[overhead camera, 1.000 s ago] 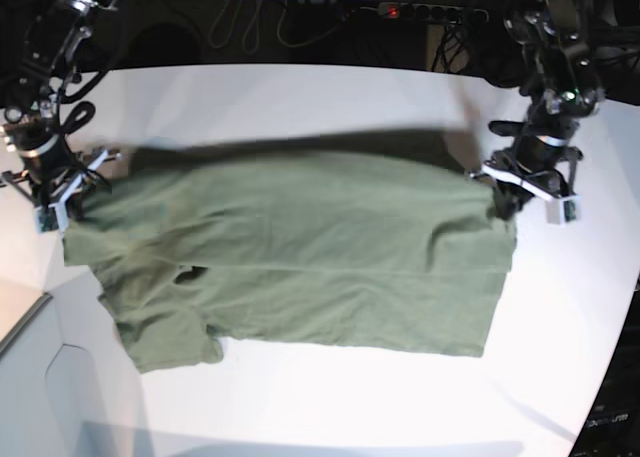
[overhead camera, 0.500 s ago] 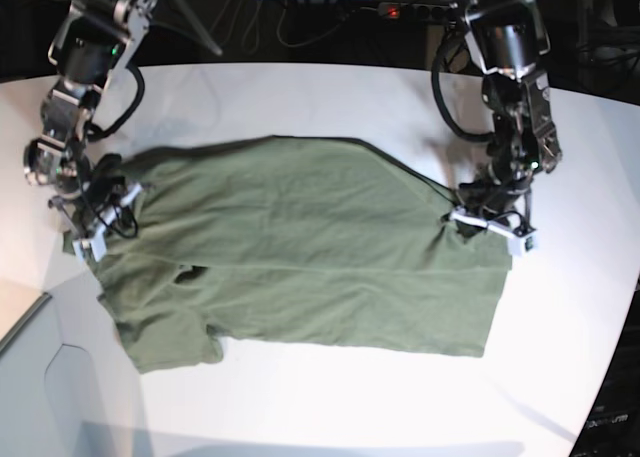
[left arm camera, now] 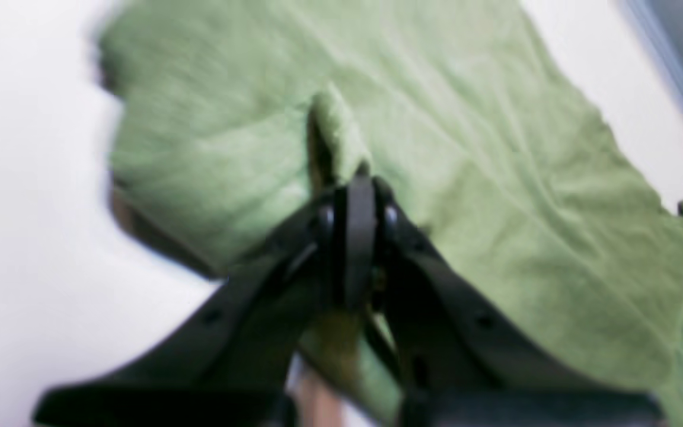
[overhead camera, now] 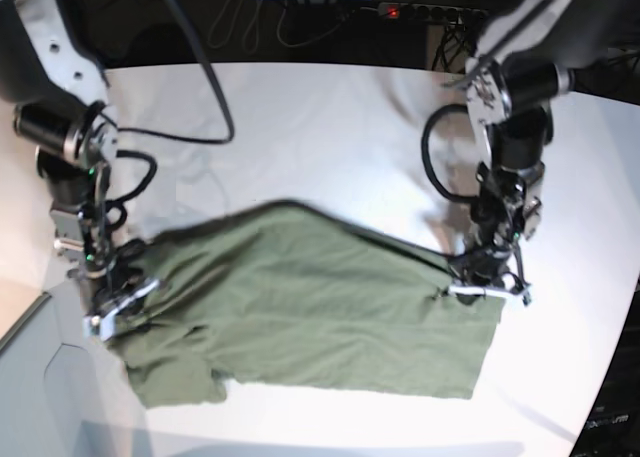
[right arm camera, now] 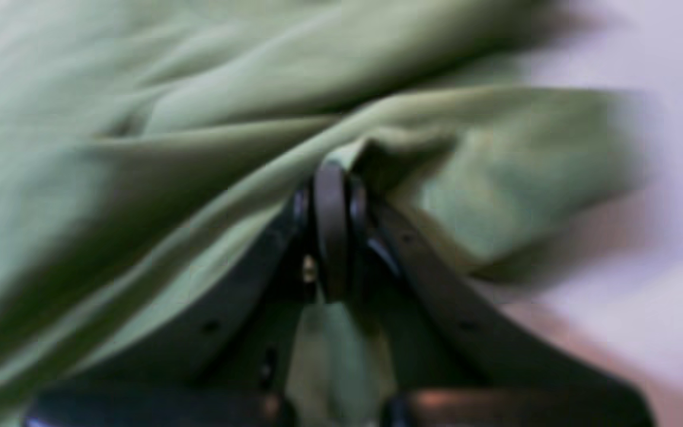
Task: Layout the t-shirt on the table in an organized manner, then fold the t-shirt properly
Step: 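Swing the held edge over the shirt and back with both grippers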
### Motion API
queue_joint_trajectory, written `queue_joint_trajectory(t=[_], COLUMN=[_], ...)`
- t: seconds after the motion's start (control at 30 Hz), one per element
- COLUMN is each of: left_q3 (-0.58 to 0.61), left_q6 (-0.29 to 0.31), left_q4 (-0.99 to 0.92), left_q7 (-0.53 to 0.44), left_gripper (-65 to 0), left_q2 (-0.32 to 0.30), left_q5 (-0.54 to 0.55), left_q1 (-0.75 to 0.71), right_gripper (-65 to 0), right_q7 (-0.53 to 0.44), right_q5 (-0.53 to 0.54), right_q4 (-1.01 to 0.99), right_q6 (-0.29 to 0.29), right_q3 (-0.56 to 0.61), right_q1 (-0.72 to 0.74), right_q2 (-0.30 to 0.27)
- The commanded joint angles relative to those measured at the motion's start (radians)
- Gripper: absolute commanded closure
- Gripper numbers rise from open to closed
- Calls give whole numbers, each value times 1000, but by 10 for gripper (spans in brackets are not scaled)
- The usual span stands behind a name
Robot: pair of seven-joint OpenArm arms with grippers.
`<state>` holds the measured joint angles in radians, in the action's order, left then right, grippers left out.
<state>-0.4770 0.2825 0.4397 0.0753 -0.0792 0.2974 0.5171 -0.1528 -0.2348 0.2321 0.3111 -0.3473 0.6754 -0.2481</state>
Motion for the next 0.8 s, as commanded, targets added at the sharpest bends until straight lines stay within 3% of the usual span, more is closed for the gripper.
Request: queue_joint_trajectory(t=[0.0,0.23,0.47,0.6,0.77], left_q3=[-1,-1,-2,-2,-9], left_q6=[10,10,10,10,10], left_q4=[11,100,494,749,974], left_q7=[-29,-13,214,317,372], left_gripper=[-12,-12,-12,-12,-12], left_q2=[-14,-14,35,42,62], left_q5=[7,7,12,15,15], left_q1=[54,99,-61,-196,-346], right_gripper=[0,0,0,0,0], right_q7=[-46,-52,-49,-47,-9], right_q5=[10,10,10,15,18], right_q4=[6,8,42,206,560], right_q6=[-16,-19,-19,-17,-17], right_q3=[6,6,4,0,-3], right_q1=[53,80,13,-118,-349], right_q2=[-18,-49,-69,-75,-58])
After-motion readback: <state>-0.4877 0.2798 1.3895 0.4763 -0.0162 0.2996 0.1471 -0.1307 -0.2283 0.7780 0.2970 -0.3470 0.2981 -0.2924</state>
